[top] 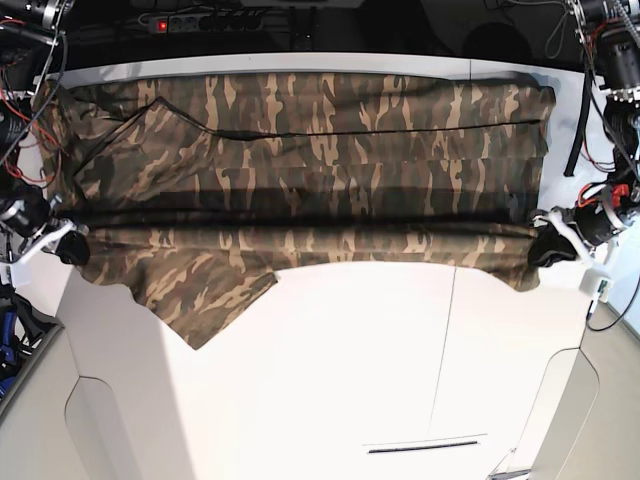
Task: Fold the T-shirt properly
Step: 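Fold the hem up over the body toward the collar with both grippers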
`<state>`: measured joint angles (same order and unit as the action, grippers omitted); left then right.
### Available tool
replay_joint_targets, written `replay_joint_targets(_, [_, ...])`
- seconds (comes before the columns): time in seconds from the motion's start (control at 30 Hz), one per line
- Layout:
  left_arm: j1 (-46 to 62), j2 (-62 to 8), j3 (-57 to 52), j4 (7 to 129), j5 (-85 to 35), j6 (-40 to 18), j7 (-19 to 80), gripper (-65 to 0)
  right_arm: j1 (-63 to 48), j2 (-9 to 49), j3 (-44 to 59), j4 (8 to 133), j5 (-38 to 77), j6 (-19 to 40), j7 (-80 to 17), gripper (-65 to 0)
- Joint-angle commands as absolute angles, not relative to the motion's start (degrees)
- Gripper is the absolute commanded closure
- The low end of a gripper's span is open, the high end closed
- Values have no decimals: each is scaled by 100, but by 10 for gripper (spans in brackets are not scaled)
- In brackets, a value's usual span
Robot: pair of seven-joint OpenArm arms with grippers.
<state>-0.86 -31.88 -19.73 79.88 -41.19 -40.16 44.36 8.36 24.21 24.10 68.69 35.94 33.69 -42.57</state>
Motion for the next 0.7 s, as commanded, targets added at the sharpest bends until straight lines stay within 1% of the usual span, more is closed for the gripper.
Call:
replay_joint_targets(0.0, [-75, -3319, -2121, 8187, -4134, -4000, 4316, 0, 867, 2569, 2563, 6969, 3673, 3345, -4101, 0])
replay_joint_targets(0.3, [775, -3317, -2185, 8735, -4132, -4000, 4357, 0, 388, 2567, 2711, 6967, 3798, 3339, -4093, 0])
replay_joint_targets(0.53, [1135, -3317, -2185, 8938, -4132, -4000, 4357, 0, 78, 2561, 2810, 6967, 3887, 3328, -4012, 0])
replay_joint_targets(0.67, [1162, -3317, -2185, 8943, -4130, -4000, 4407, 0, 43, 2552, 2965, 6965, 3883, 3330, -4012, 0])
